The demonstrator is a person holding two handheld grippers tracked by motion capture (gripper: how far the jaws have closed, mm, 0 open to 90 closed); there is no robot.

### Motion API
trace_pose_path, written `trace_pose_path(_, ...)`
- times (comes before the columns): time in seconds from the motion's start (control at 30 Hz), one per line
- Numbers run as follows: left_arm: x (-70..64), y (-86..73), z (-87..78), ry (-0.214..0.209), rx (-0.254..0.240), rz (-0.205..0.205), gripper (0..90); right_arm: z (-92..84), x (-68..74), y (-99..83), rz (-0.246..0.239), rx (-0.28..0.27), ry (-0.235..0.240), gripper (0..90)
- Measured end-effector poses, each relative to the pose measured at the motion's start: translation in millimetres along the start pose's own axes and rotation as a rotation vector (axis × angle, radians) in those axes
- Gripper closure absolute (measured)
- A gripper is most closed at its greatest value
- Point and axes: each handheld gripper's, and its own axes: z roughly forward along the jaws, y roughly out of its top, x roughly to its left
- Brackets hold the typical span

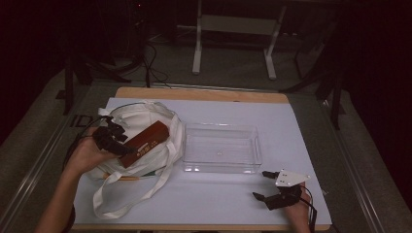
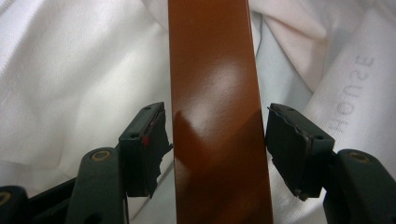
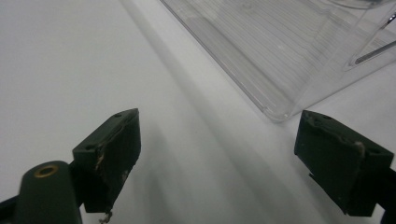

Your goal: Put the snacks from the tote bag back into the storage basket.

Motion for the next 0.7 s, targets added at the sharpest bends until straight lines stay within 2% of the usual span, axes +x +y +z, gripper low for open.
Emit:
trace_pose_path(0.1, 0.0, 0.2, 0.3, -0.002, 0.006, 0.002, 39.0, 0.0, 0.0, 0.0, 0.0, 0.0, 0.0, 14.7)
trace_pose_path(0.23, 0.2, -0.3, 5.8, -0.016, 0.045, -0.004, 38.8, 0.1, 0.2, 0.0, -0.001, 0.001, 0.0, 14.7)
trace_pose_path(0.3, 0.2, -0.3, 5.8, -0.016, 0.045, -0.004, 38.8, 0.1, 0.1, 0.0, -0.001, 0.001, 0.0, 14.7)
trace_pose_path(0.4, 1.3, -0.9, 11.1, -0.033, 0.076, -0.018, 38.0, 0.2, 0.1, 0.1, -0.001, 0.002, 0.001, 14.7)
trace_pose_path(0.7, 1.6, 1.3, 20.5, -0.052, 0.144, -0.021, 37.4, 0.1, 0.3, 0.1, -0.002, 0.003, 0.0, 14.7)
